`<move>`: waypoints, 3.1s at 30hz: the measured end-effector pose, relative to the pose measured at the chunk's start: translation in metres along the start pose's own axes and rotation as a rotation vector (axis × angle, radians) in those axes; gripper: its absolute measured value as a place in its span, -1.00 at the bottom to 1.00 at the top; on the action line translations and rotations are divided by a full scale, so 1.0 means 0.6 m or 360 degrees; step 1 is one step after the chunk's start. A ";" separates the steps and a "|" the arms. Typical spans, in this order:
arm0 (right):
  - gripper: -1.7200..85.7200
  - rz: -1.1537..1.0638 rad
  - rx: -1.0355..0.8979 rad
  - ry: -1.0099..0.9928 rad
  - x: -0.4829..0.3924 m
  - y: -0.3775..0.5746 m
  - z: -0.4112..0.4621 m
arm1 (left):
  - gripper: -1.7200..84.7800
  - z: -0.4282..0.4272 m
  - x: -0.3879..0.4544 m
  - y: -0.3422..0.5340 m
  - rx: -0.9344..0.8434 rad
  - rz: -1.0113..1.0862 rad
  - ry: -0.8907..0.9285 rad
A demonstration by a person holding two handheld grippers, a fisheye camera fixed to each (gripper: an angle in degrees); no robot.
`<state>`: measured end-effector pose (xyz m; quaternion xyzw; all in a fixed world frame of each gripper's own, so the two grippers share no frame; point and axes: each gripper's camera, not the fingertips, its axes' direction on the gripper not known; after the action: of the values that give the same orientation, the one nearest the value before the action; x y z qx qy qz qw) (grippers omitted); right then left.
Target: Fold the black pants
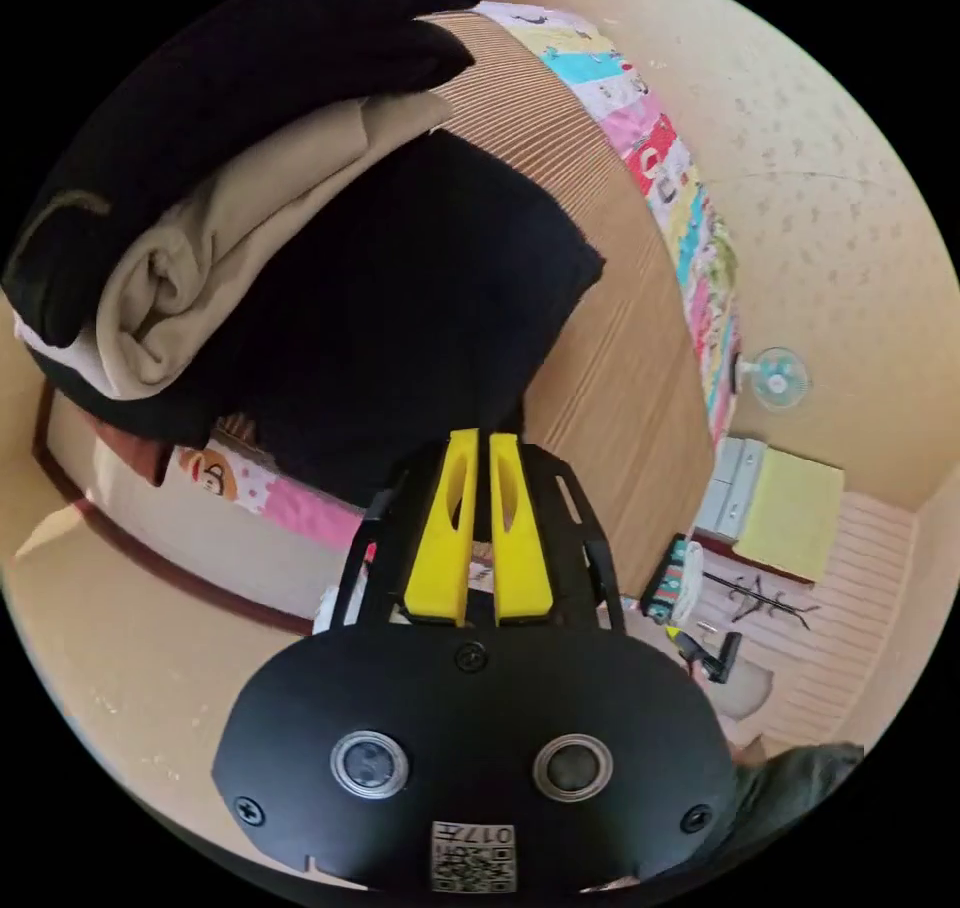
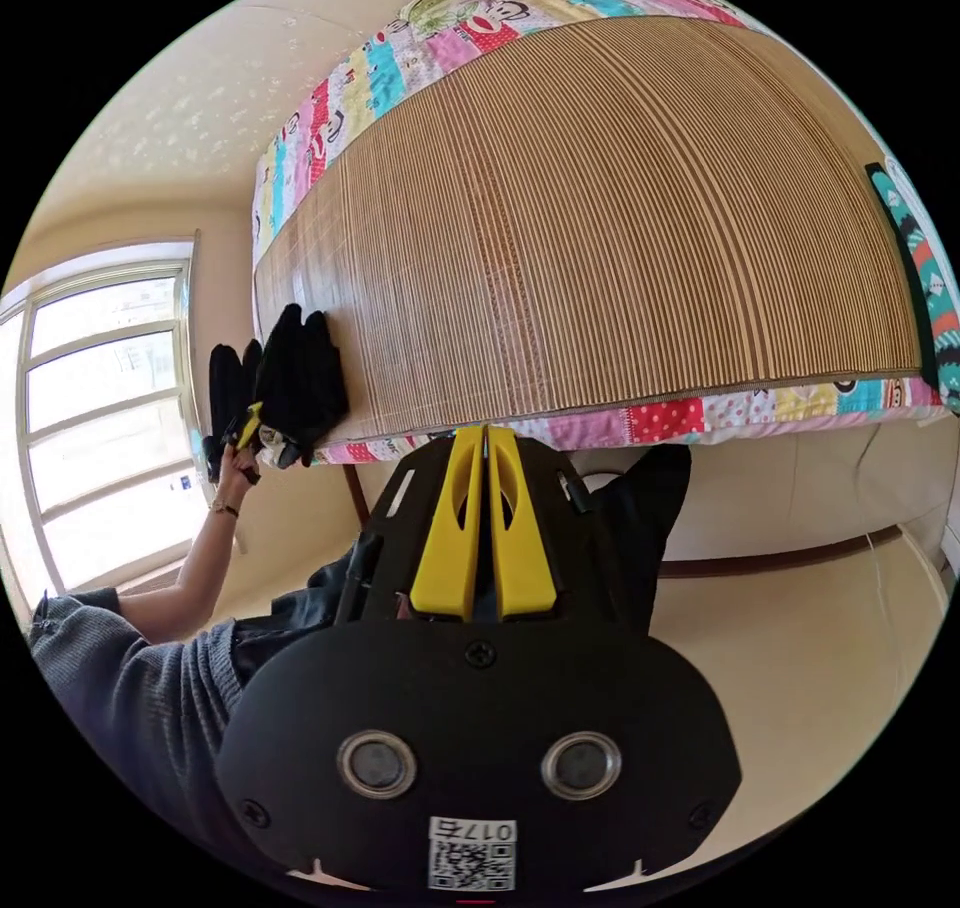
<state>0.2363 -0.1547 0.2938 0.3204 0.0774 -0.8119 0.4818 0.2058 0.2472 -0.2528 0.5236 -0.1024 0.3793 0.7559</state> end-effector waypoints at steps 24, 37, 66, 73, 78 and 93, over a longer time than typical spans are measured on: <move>-0.30 -0.0276 -0.0376 -0.2107 0.194 -0.286 -0.153 | -0.96 -0.126 0.935 0.468 0.0240 0.1925 0.1427; -0.75 -0.0931 0.0396 -0.3000 0.254 -0.393 -0.419 | -0.95 0.169 0.933 0.624 -0.0436 0.1948 0.1579; -0.73 -0.3005 -0.0358 -0.2559 -0.232 0.047 -0.571 | -0.65 0.267 1.114 0.800 -0.0128 0.2128 0.1039; -0.72 -0.2902 -0.0347 -0.2349 -0.265 0.070 -0.531 | -0.60 0.307 1.109 0.846 -0.0417 0.2048 0.1129; -0.69 -0.2787 -0.0493 -0.2102 -0.336 0.075 -0.490 | -0.67 0.321 1.085 0.862 -0.0524 0.1977 0.1146; -0.61 -0.1696 0.1321 -0.0600 -0.305 0.350 -0.567 | -0.87 0.171 1.032 0.966 0.0691 0.1888 0.0881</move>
<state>0.6230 0.0172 0.1748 0.2500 -0.1774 -0.9417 -0.1388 0.2643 0.5418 0.5474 0.4026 -0.0964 0.8605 0.2969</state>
